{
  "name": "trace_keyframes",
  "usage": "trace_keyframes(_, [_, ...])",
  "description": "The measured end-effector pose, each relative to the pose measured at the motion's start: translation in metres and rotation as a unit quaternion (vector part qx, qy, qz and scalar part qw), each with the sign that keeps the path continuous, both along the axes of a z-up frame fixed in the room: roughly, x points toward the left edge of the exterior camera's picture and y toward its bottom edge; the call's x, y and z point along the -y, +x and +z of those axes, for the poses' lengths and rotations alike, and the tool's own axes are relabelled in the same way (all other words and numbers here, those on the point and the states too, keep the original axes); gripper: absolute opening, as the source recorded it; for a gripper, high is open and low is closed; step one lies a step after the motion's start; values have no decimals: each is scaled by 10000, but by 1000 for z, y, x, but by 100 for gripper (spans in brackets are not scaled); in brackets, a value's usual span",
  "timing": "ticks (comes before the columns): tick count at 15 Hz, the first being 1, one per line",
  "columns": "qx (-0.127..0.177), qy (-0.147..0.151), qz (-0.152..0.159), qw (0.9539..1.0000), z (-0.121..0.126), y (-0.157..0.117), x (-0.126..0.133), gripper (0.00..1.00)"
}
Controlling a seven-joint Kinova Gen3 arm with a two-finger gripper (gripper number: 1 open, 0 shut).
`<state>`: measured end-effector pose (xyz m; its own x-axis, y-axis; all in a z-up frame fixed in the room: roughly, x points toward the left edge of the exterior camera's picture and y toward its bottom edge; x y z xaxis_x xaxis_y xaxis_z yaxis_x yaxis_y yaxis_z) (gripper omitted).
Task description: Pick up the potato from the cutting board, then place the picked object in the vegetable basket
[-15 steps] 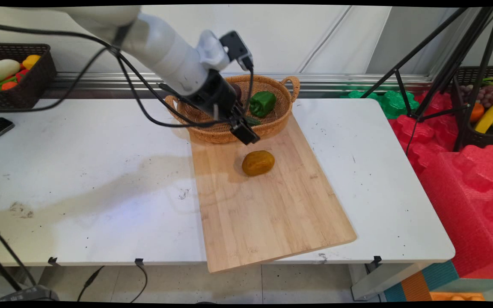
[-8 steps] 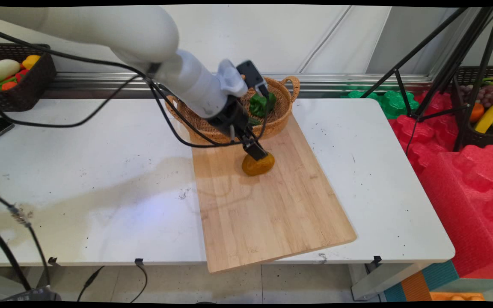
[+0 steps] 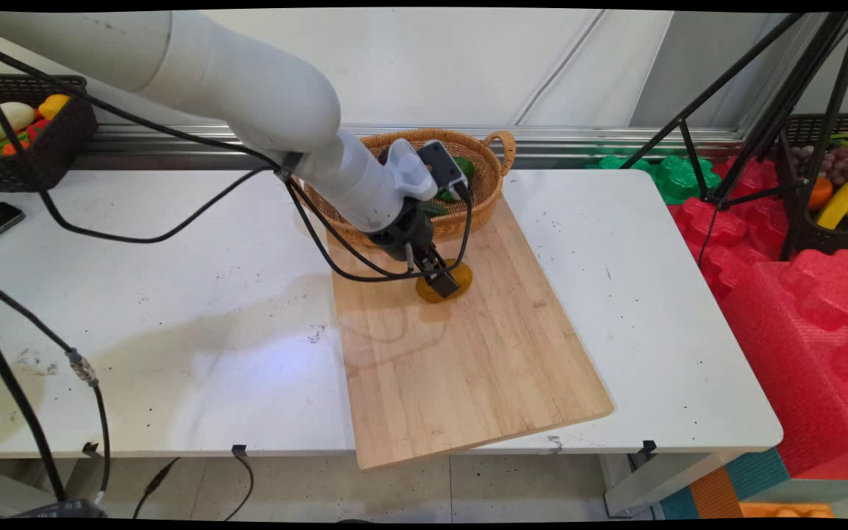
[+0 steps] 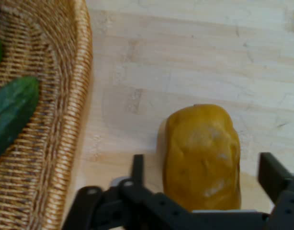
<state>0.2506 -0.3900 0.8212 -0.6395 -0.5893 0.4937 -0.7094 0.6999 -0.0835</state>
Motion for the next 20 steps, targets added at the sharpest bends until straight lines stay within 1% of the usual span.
trace_keyframes(1, [15, 17, 9, 10000, -4, -1, 0, 0])
trace_keyframes(5, [53, 43, 3, 10000, -12, -4, -5, 0])
trace_keyframes(9, [65, -37, -150, 9999, -4, -5, -16, 0])
trace_keyframes(12, [-55, -188, -179, 9996, 22, -2, -29, 0])
trace_keyframes(15, [-154, -394, -162, 9990, 60, 5, -42, 0])
trace_keyframes(20, [-201, -686, 9, 9974, 109, 19, -48, 0])
